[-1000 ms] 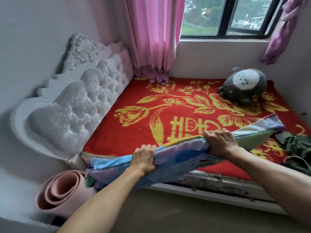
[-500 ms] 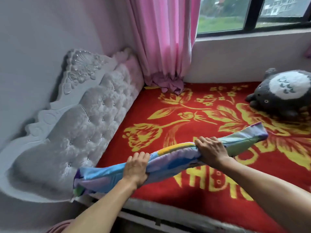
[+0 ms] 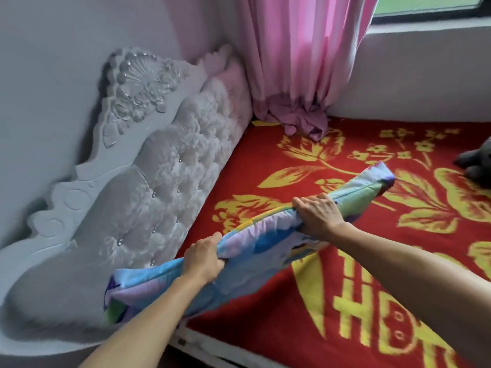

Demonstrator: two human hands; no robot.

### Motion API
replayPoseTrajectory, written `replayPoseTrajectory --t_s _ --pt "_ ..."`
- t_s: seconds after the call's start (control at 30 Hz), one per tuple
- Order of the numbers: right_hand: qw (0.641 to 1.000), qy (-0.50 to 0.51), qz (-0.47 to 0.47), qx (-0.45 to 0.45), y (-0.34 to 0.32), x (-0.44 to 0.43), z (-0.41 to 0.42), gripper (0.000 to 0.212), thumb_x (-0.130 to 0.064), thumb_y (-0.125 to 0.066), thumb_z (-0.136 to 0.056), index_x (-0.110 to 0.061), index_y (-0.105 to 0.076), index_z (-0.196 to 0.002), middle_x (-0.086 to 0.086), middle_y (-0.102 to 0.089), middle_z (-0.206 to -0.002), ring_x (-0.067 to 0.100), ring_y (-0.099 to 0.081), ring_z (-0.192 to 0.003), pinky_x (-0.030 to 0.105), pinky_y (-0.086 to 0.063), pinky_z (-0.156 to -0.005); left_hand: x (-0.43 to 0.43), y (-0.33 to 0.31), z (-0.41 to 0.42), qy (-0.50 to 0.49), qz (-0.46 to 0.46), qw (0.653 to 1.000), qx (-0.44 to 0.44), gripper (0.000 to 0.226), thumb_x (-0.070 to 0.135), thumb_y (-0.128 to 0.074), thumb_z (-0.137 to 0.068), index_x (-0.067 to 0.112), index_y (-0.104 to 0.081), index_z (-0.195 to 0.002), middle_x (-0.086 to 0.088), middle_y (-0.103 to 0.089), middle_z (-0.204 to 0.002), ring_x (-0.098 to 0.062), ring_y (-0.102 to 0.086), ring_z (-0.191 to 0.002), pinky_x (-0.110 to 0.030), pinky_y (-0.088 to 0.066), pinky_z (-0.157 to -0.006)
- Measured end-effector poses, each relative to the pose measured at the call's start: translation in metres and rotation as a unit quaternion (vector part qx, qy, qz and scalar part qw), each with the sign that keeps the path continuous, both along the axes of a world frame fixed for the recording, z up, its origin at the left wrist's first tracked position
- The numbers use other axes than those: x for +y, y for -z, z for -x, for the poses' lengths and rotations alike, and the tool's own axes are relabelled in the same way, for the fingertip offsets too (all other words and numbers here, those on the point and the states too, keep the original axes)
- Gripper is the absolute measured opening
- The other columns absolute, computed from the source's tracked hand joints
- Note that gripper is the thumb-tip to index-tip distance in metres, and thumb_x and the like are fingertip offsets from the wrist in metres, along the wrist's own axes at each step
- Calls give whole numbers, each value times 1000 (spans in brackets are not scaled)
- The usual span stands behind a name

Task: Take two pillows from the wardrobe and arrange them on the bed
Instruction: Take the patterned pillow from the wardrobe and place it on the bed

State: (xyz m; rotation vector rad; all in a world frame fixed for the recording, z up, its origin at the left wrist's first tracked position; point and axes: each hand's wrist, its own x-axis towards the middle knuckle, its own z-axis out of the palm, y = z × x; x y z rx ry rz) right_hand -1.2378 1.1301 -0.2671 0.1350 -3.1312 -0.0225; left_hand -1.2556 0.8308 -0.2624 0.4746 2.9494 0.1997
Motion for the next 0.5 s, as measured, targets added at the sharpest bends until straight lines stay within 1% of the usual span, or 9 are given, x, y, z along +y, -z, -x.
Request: replayPoseTrajectory --t_s 0.07,0.17,0.23,0.3,0.37,0.43,0.5 --pt "1000 22 -15 13 2 -3 33 50 -44 -65 -70 -21 -48 -111 -1 -66 -106 24 -61 -103 41 -39 -90 -2 11 38 -10 -31 999 -22 26 27 -65 -67 23 -43 -80 -12 -69 -86 -41 -62 -85 -40 -48 -67" --pt "997 71 -21 34 12 -12 80 50 -40 -67 -72 -19 -50 -115 1 -64 -112 25 -55 -111 43 -33 -98 -6 34 98 -13 -88 993 -78 32 34 -71 -63 22 -52 -86 -11 -71 -88 -39 -63 -87 -40 -50 -68" --pt "994 106 -33 20 27 -23 109 49 -34 -66 -74 -19 -48 -117 1 -60 -116 24 -49 -117 45 -30 -101 -9 55 132 -13 -110 987 -112 35 36 -73 -62 23 -55 -89 -10 -72 -90 -38 -64 -88 -39 -50 -69" --pt "988 150 -32 -15 48 -38 129 44 -25 -62 -78 -19 -46 -119 2 -56 -121 24 -42 -124 48 -29 -103 -12 77 158 -9 -115 985 -129 37 37 -72 -63 24 -56 -93 -11 -72 -93 -39 -63 -89 -37 -47 -68" --pt "980 190 -26 -44 70 -53 142 43 -18 -56 -81 -19 -44 -122 2 -50 -128 24 -33 -132 50 -31 -103 -17 94 178 -14 -115 983 -142 39 37 -71 -64 24 -53 -97 -12 -71 -95 -40 -63 -91 -36 -43 -67" --pt "975 215 -17 -59 84 -65 150 47 -17 -55 -82 -18 -41 -128 2 -45 -134 25 -26 -138 51 -34 -99 -26 105 194 -17 -115 982 -152 41 37 -71 -66 22 -51 -99 -14 -70 -97 -40 -63 -92 -38 -46 -70" --pt "973 219 -21 -64 87 -74 163 44 -15 -56 -81 -16 -43 -123 3 -46 -132 26 -29 -135 51 -37 -92 -36 111 208 -13 -115 980 -160 43 37 -72 -67 20 -51 -100 -15 -70 -97 -40 -63 -93 -40 -48 -73"
